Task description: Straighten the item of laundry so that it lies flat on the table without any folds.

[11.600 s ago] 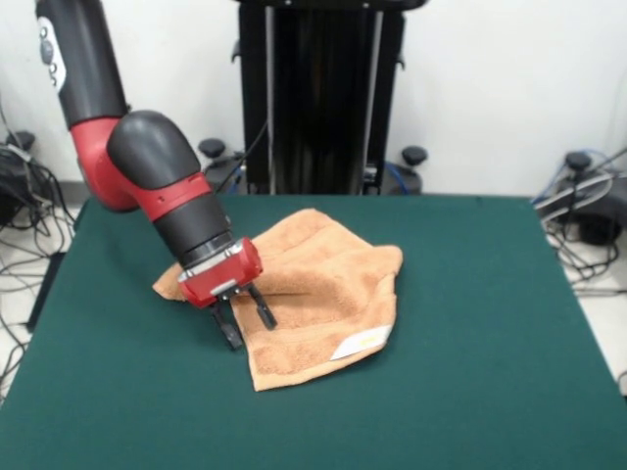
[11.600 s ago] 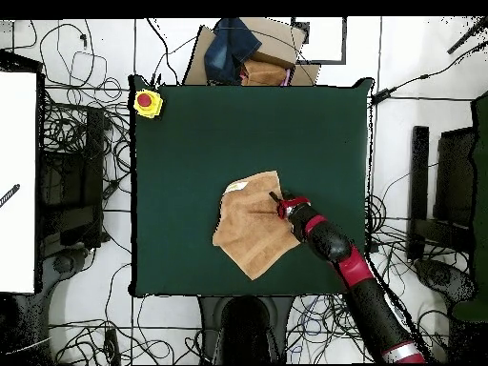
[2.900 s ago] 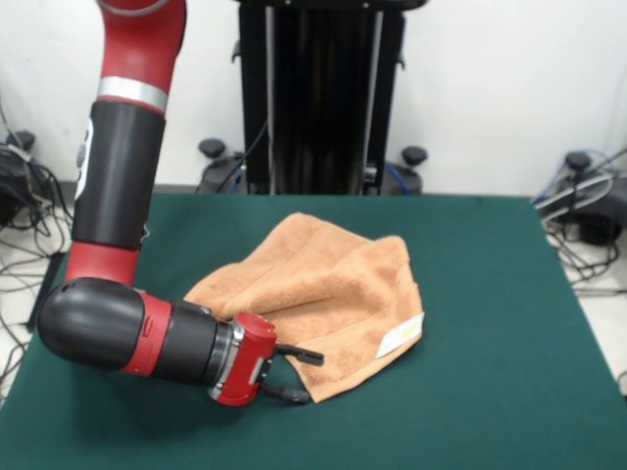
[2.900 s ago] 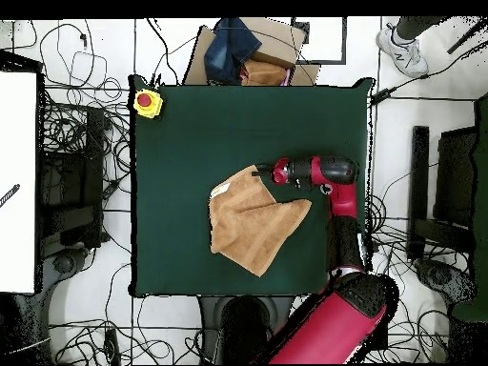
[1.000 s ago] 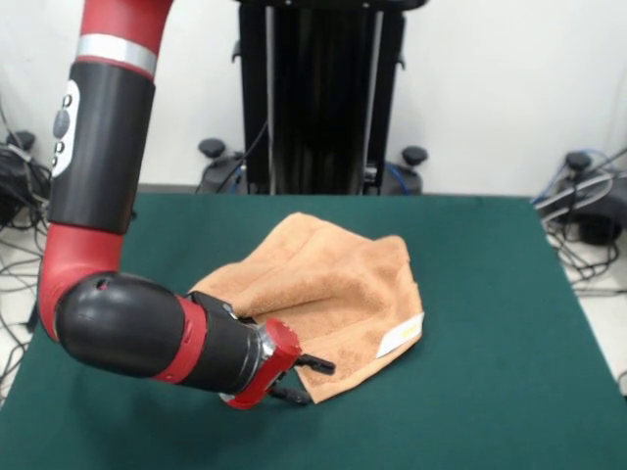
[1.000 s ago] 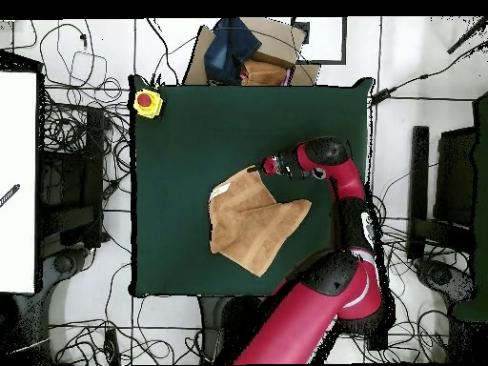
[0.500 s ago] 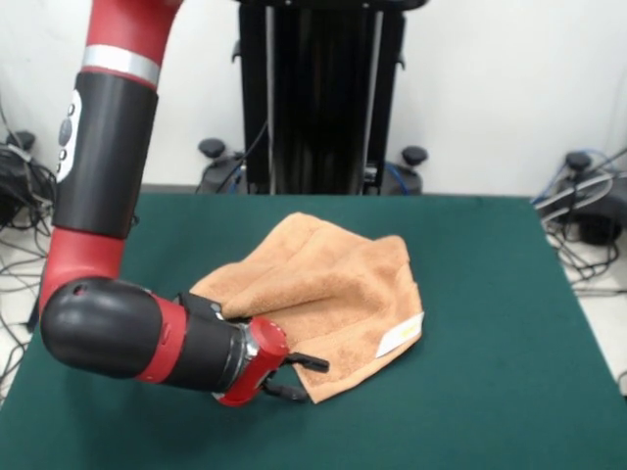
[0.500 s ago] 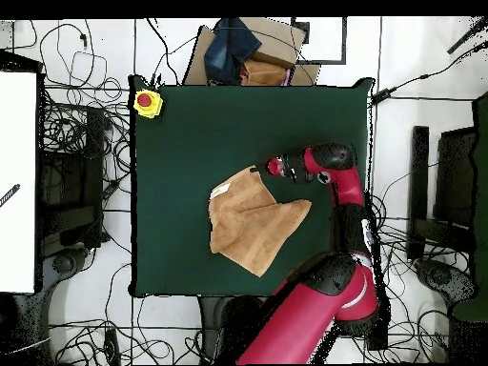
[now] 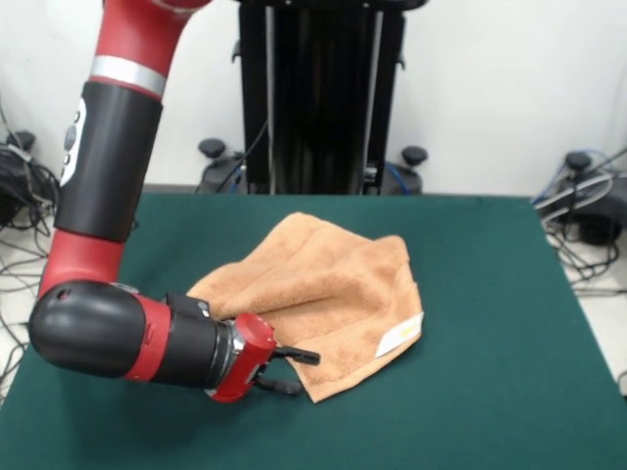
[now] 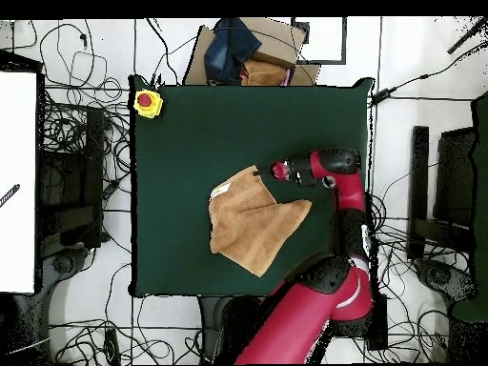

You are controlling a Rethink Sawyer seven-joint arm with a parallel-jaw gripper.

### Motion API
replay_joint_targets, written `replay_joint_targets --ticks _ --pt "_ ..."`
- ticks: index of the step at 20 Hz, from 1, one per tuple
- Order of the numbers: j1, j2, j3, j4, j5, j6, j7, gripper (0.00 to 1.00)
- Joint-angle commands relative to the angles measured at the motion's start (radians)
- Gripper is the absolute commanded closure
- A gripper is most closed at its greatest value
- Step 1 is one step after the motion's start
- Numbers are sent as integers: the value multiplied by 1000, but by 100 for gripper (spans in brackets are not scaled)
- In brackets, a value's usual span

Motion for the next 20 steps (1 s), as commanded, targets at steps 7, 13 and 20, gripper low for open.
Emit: replay_joint_targets --ticks 7,13,20 --pt "160 165 -577 83 -551 -1099 658 0" --pt "156 165 -577 85 -563 -1126 636 0" --pt "-7 188 -364 69 -443 -816 97 0"
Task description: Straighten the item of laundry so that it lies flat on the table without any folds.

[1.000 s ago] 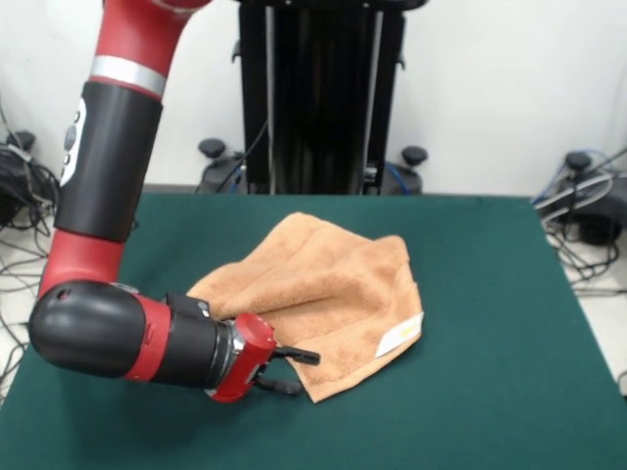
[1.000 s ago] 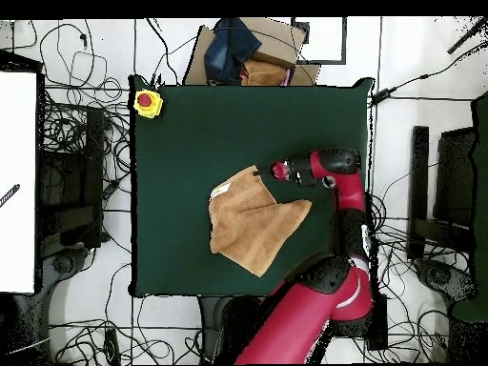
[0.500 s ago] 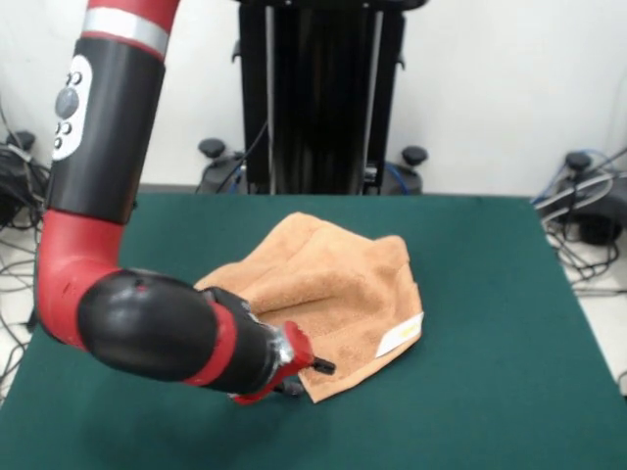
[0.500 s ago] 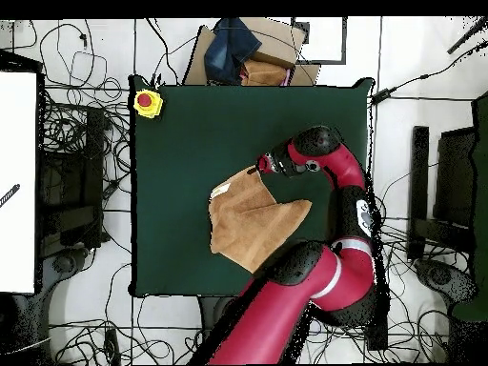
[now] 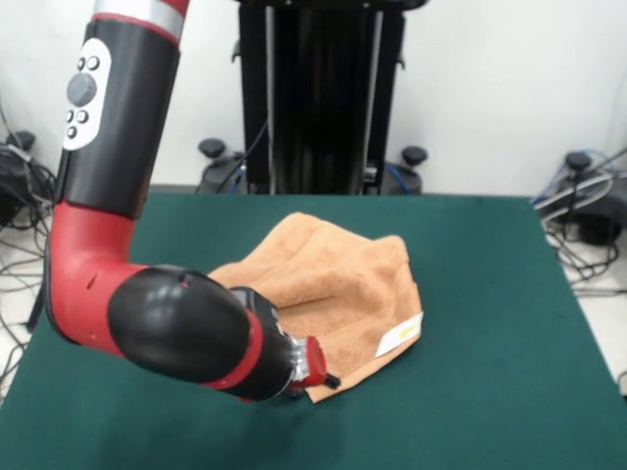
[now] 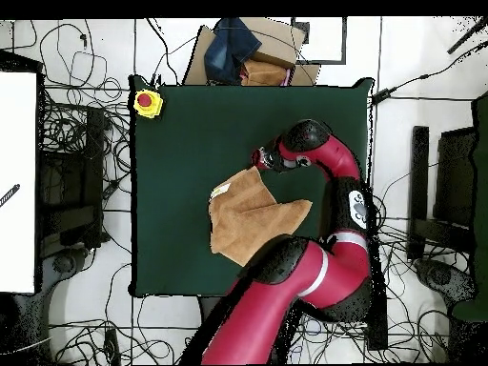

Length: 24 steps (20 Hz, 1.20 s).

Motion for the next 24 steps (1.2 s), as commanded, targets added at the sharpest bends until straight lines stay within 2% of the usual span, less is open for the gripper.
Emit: replay_joint_targets --ticks 1,2,4,5,7,8,10,12,13,16,20,23,24 --pt "-236 367 -105 -5 -333 -581 -473 0" --pt "-249 375 -88 -15 -318 -543 -521 0" --pt "-257 370 -84 4 -321 -584 -513 0" --pt "-262 358 -88 36 -333 -675 -479 0" --pt "-285 338 -87 120 -364 -956 -378 0" --pt "-280 334 -98 136 -382 -1049 -321 0" --pt "-305 337 -74 154 -382 -1102 -333 0" --pt "-311 336 -66 158 -390 -1104 -330 0" --pt "-292 331 -85 150 -405 -1096 -290 0" --pt "-216 324 -156 86 -414 -904 -200 0" --pt "-179 348 -170 -23 -406 -574 -262 0" --pt "-161 357 -178 -66 -427 -483 -272 0" --pt "-157 357 -182 -69 -438 -490 -263 0"
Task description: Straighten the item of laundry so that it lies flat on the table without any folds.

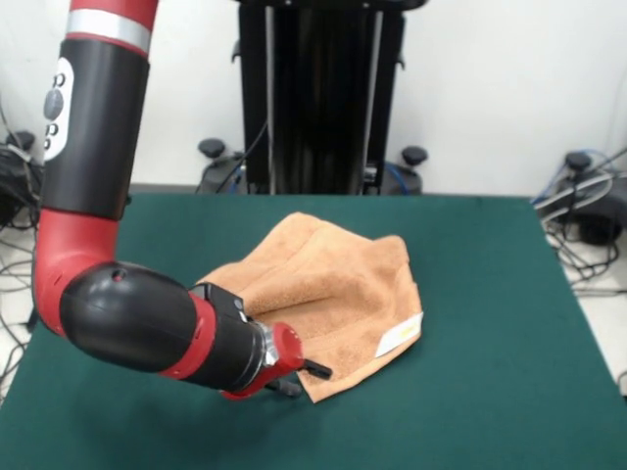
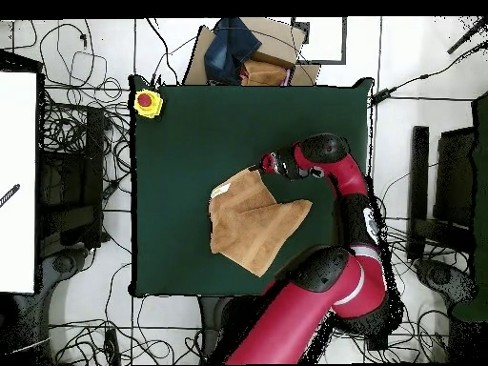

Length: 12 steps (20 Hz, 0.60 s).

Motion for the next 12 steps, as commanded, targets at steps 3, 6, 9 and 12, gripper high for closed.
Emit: replay_joint_targets --ticks 3,6,9,12 --pt "-8 333 -325 -151 -481 -537 -32 0" --pt "-2 327 -337 -137 -509 -608 7 0" --pt "-21 323 -321 -114 -496 -659 -15 0" --pt "-54 311 -289 -78 -478 -682 -122 0"
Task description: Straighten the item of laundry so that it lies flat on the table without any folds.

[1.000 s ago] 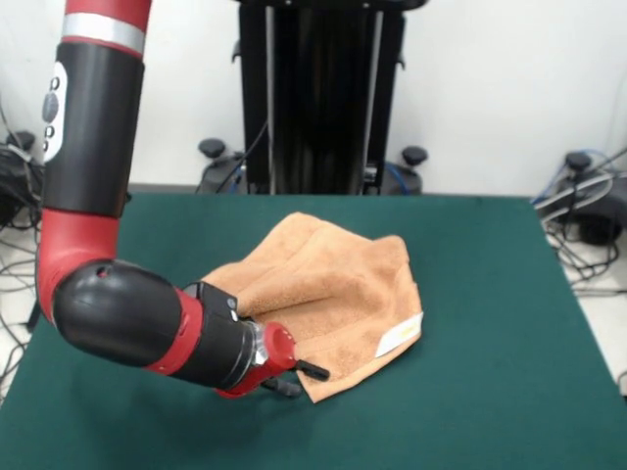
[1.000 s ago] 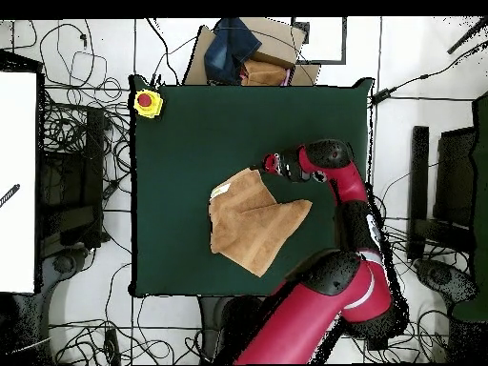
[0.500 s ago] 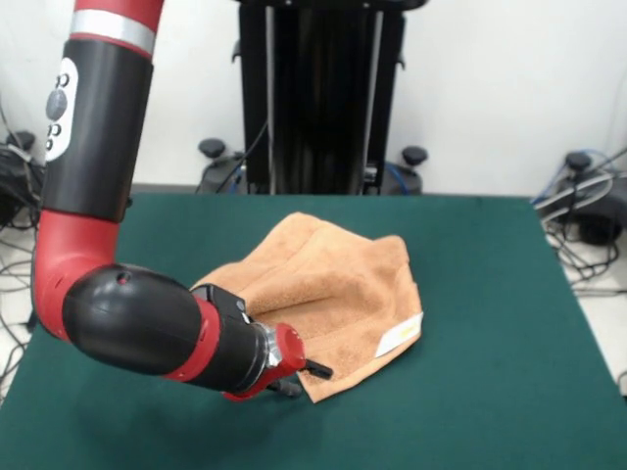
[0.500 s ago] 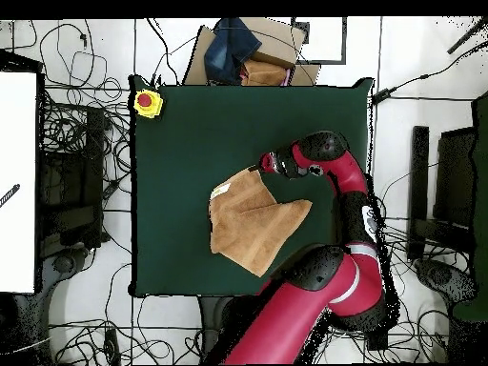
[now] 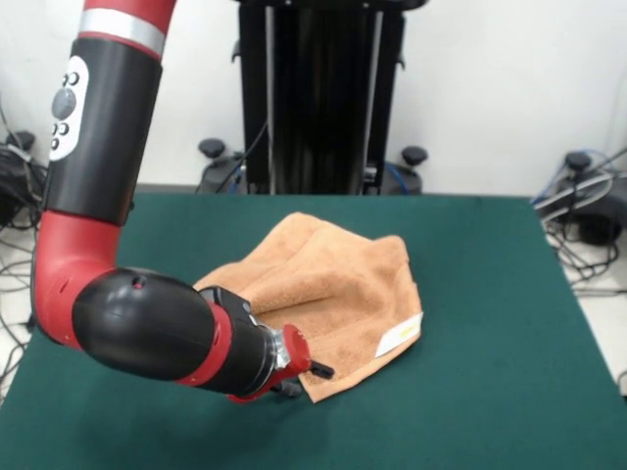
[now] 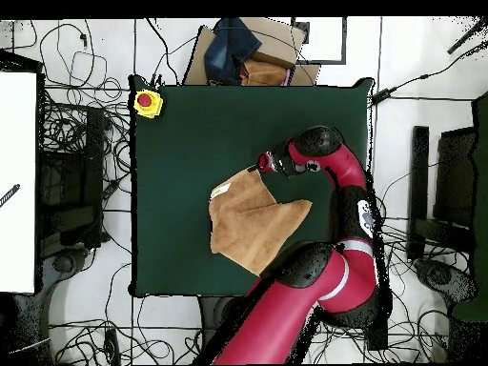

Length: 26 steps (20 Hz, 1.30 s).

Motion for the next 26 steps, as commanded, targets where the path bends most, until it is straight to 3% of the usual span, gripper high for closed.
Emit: replay_joint_targets --ticks 1,4,8,11,19,26 --pt "-126 300 -251 21 -421 -755 -149 0" --pt "-140 294 -245 48 -412 -812 -130 0" --pt "-252 302 -137 118 -323 -803 -335 0" --pt "-307 315 -83 144 -285 -767 -422 0" --pt "-367 352 -9 134 -256 -685 -481 0" --pt "-378 387 25 92 -193 -511 -558 0"
